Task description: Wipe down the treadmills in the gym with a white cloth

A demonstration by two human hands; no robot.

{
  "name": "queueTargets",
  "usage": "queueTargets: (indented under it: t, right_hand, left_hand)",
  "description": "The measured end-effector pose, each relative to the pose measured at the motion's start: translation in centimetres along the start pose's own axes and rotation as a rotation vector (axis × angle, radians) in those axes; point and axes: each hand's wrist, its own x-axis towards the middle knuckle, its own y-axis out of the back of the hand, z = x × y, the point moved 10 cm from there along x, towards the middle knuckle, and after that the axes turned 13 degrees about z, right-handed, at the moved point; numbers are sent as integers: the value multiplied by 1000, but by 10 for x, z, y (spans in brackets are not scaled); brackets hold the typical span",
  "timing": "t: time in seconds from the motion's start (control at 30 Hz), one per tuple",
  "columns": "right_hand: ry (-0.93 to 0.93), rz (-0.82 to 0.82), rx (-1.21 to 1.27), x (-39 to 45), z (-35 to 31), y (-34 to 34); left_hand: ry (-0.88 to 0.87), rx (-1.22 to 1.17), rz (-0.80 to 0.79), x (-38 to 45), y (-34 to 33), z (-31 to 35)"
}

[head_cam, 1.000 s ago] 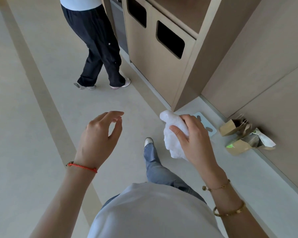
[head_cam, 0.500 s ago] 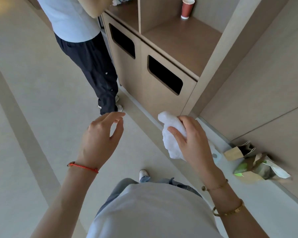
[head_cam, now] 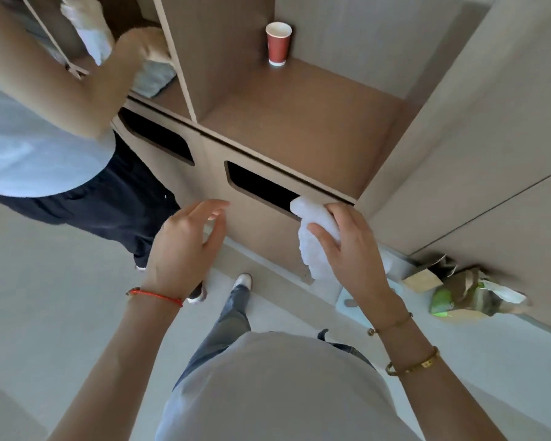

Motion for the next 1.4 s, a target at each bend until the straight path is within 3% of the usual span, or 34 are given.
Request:
queueTargets:
  t: [0.27,0.53,0.8,1.07,1.4]
  right_hand:
    - [-148,182,-137,95,-2,-51]
    - [-128,246,-275,182,-4,-76]
    - [-105,248,-464,233,27,-104]
    - [-217,65,-530,231,76,-142]
    - [-260,203,-412,196,52,-76]
  left_hand:
    - [-189,-83,-192,137,-62,-39]
    - [-277,-111,-278,218,-115,-55]
    - [-277,-95,-328,249,-158,-61]
    - [-277,-84,-409,257,-181,-58]
    - [-292,-107,-371,260,-173,-52]
